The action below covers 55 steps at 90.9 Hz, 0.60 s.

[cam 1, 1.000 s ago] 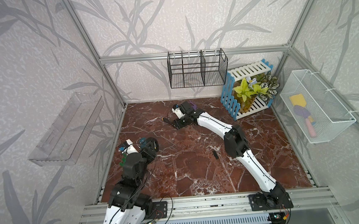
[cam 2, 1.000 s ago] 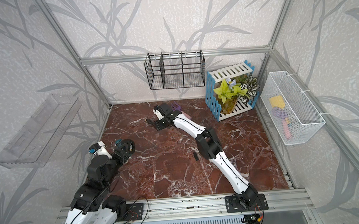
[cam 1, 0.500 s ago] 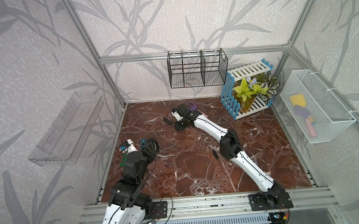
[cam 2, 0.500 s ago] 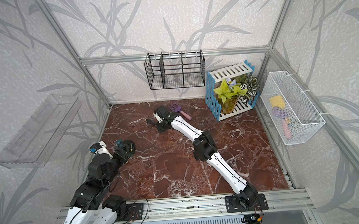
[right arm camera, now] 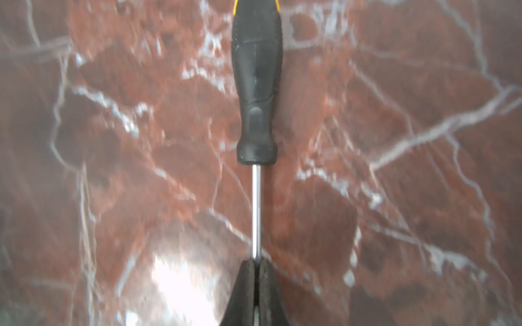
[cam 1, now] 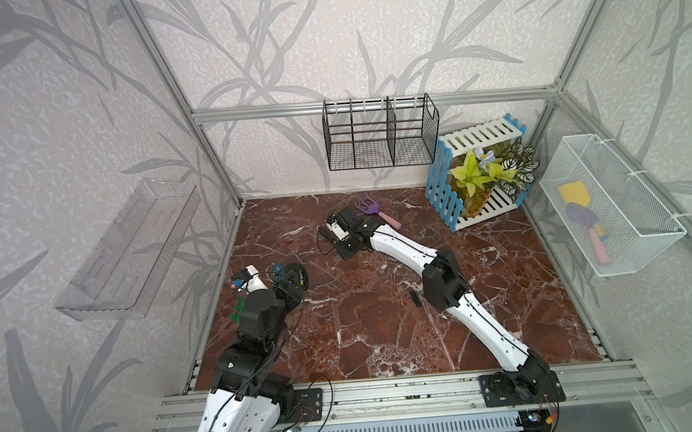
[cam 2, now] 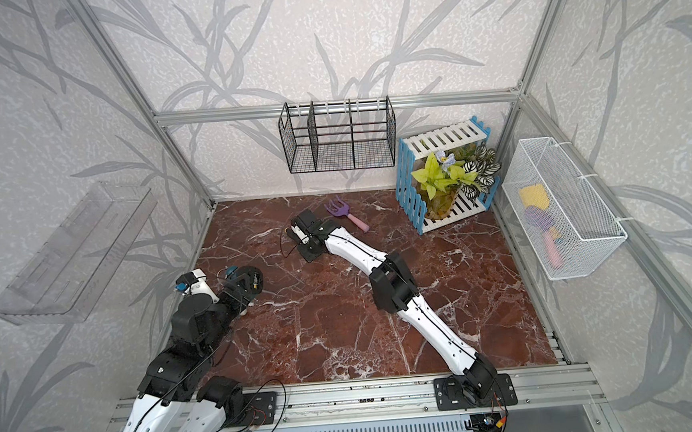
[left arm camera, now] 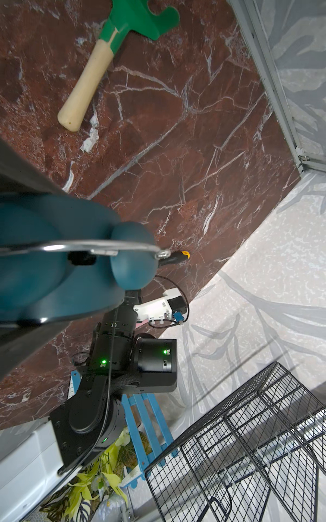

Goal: Remove the battery from the alarm
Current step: Move the screwdriver to the center of the board.

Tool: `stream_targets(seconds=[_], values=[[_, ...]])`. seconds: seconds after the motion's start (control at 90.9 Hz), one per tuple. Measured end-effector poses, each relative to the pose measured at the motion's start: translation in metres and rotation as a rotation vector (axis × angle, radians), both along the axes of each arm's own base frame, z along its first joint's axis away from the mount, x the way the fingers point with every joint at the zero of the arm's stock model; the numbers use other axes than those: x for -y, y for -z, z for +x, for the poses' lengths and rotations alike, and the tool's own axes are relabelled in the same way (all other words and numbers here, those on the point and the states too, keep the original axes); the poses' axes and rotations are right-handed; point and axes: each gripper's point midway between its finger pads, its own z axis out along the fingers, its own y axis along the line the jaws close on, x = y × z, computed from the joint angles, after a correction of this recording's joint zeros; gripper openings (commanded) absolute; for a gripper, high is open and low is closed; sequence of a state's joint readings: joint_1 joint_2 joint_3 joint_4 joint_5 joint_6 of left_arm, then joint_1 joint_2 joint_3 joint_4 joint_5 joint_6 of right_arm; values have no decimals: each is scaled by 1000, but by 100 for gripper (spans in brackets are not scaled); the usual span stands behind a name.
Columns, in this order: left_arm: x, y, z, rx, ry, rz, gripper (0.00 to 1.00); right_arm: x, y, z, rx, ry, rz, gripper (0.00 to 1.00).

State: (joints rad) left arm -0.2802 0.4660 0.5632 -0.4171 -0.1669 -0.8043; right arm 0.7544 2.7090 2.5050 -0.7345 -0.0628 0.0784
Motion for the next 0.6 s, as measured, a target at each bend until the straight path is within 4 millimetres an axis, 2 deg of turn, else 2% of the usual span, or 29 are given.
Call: stream_targets(seconds=[0.066, 0.132, 0.297, 0.374, 0.44, 0.495, 0.539, 0.605], values=[[4, 2, 4, 10, 15, -13, 21, 17, -2, -18, -39, -6, -36, 0], [10, 6, 8, 26, 36, -37, 21, 41, -6, -47, -90, -9, -67, 0], [32, 29, 19, 59, 114, -141, 21, 124, -20, -148, -218, 30, -111, 0], [42, 45, 23, 52, 153, -191, 21, 155, -19, -194, -250, 44, -135, 0], [49, 59, 25, 30, 175, -220, 21, 172, -13, -232, -278, 36, -157, 1], [54, 67, 27, 13, 191, -239, 21, 180, -7, -253, -297, 35, -173, 2], [58, 70, 30, 5, 203, -252, 21, 185, -1, -266, -314, 38, -187, 4], [64, 69, 34, 9, 225, -272, 21, 193, 7, -273, -332, 64, -205, 9]])
